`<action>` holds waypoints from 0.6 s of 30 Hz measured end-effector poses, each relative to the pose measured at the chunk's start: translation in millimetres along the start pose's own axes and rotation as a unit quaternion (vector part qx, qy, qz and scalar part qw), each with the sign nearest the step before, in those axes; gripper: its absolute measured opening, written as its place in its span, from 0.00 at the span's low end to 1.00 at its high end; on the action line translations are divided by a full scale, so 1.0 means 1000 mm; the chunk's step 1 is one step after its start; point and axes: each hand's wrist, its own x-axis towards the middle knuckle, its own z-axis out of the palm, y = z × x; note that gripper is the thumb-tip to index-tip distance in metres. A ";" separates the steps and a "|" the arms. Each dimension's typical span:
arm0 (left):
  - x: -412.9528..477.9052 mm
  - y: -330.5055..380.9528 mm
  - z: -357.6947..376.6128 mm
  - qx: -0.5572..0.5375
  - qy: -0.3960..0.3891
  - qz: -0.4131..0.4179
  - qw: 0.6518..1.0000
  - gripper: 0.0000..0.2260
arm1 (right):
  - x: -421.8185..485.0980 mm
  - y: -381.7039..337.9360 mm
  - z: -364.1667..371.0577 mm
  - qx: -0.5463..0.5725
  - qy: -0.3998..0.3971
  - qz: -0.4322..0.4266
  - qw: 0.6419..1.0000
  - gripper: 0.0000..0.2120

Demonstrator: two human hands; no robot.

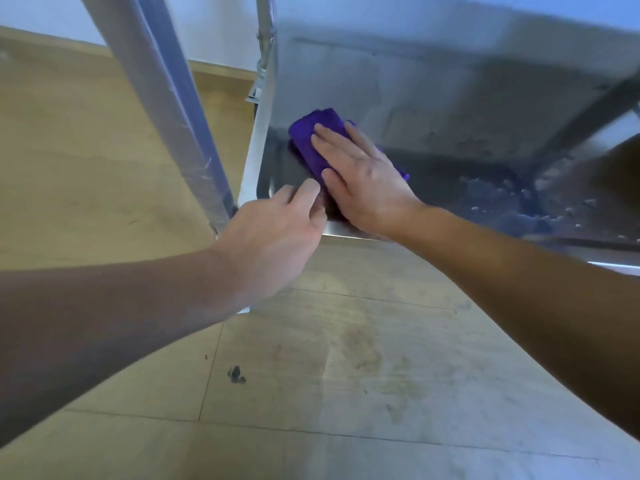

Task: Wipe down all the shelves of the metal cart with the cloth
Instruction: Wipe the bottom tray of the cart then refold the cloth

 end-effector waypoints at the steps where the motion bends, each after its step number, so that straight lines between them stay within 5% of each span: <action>1: -0.003 0.004 0.002 -0.004 0.015 -0.018 1.000 0.12 | 0.000 -0.004 0.001 -0.004 0.000 -0.042 0.999 0.22; 4: -0.008 0.008 0.006 -0.039 0.061 -0.053 0.996 0.19 | 0.014 0.016 0.000 -0.003 -0.017 -0.116 0.993 0.22; 10: -0.028 -0.009 0.005 -0.086 0.044 -0.106 0.990 0.09 | 0.024 0.052 -0.014 0.024 0.045 0.082 0.995 0.22; 13: -0.034 -0.011 0.011 -0.154 0.073 -0.164 0.972 0.14 | 0.001 0.002 0.000 0.025 0.091 -0.030 0.995 0.20; 18: -0.041 -0.019 0.005 -0.109 0.075 -0.059 0.989 0.07 | -0.013 -0.023 0.002 0.044 0.008 -0.127 0.991 0.21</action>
